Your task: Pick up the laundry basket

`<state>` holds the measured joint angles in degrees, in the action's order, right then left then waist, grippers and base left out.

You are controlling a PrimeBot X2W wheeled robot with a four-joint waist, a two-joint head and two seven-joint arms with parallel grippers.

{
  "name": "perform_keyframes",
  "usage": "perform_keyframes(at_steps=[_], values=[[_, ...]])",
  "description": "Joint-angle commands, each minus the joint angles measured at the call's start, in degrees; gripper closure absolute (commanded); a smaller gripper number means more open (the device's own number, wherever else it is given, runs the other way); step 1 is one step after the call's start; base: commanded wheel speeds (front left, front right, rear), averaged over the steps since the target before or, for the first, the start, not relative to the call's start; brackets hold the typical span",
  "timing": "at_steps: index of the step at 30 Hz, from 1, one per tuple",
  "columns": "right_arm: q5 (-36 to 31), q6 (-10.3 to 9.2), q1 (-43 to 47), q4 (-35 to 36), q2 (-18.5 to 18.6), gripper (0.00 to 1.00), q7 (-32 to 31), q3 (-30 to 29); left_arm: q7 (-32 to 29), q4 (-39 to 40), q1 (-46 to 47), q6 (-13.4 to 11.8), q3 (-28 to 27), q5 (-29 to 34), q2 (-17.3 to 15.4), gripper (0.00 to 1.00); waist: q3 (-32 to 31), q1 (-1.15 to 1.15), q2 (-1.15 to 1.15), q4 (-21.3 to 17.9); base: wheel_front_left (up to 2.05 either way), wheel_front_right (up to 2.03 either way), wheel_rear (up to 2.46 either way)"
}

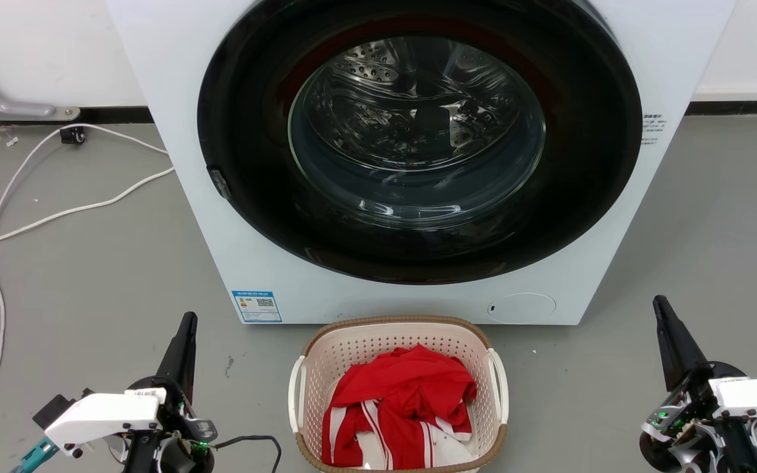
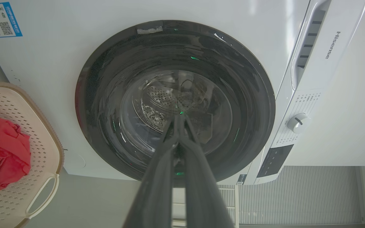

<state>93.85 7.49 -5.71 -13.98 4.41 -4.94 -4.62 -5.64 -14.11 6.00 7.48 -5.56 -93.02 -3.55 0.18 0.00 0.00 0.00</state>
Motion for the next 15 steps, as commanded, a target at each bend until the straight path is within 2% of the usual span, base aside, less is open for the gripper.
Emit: perform_keyframes(at_steps=[1, 15], values=[[-0.2, 0.00, -0.7, -0.1, -0.2, 1.00, -0.1, -0.1, -0.2, 0.0, 0.3, 0.0, -0.1, 0.2, -0.1, 1.00, 0.0, 0.00, 0.00, 0.0, 0.00, 0.00, 0.00], [-0.5, 0.00, -0.7, -0.1, -0.4, 1.00, -0.5, -0.4, -0.2, 0.0, 0.4, 0.0, -0.3, 0.4, 0.1, 1.00, 0.0, 0.00, 0.00, 0.0, 0.00, 0.00, 0.00]])
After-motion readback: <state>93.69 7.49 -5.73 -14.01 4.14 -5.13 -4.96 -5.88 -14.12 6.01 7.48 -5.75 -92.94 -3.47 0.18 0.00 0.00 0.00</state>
